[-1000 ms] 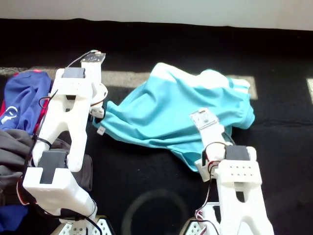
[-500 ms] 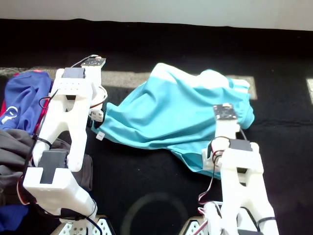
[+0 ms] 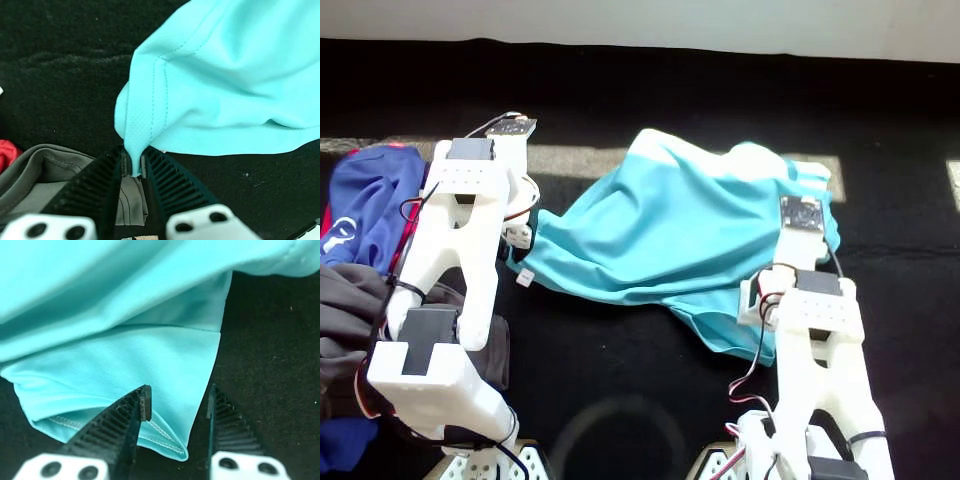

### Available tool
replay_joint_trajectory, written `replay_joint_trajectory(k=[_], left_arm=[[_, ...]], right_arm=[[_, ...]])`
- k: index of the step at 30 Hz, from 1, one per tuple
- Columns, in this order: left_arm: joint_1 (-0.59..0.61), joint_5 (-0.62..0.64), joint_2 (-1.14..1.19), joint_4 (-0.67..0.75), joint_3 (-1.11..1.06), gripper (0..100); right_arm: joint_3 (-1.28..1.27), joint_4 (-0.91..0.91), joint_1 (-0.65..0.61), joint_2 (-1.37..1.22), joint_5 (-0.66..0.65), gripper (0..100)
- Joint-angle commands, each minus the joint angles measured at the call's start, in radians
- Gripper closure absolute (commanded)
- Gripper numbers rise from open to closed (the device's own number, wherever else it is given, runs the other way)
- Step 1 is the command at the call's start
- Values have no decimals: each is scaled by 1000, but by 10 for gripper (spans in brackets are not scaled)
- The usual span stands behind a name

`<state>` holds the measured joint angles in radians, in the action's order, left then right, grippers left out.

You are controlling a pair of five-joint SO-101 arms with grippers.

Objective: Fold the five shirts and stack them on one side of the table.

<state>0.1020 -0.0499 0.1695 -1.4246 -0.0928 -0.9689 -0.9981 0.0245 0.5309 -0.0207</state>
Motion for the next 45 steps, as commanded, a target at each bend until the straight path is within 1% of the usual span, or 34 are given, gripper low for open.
replay_joint_trajectory(k=[1, 6, 15, 17, 22, 25, 28, 30, 33, 39, 45], left_arm=[[8, 2, -5, -2, 39, 991], [8, 2, -10, -3, 41, 991], [10, 2, -16, -3, 42, 991], [8, 2, -16, -3, 42, 991], [7, 2, -16, 5, 42, 991], [7, 2, -16, 5, 42, 991], [7, 2, -16, 5, 42, 991], [7, 2, -16, 5, 42, 991], [12, 2, -16, 5, 42, 991], [12, 2, -16, 2, 42, 991], [13, 2, -16, -2, 42, 991]], right_arm=[[64, 21, 5, -10, 34, 810], [19, 56, 1, -19, 29, 810], [-54, 50, -2, -76, -92, 810], [-59, 13, -5, -68, -106, 810], [-61, -113, -74, 7, -106, 810], [-64, -147, -84, 48, -117, 810], [-62, -163, -82, 65, -169, 810], [-62, -163, -77, 61, -169, 810], [-64, -166, -71, 31, -124, 807], [-62, -153, -74, -120, -149, 759], [-62, -35, -74, -236, -149, 760]])
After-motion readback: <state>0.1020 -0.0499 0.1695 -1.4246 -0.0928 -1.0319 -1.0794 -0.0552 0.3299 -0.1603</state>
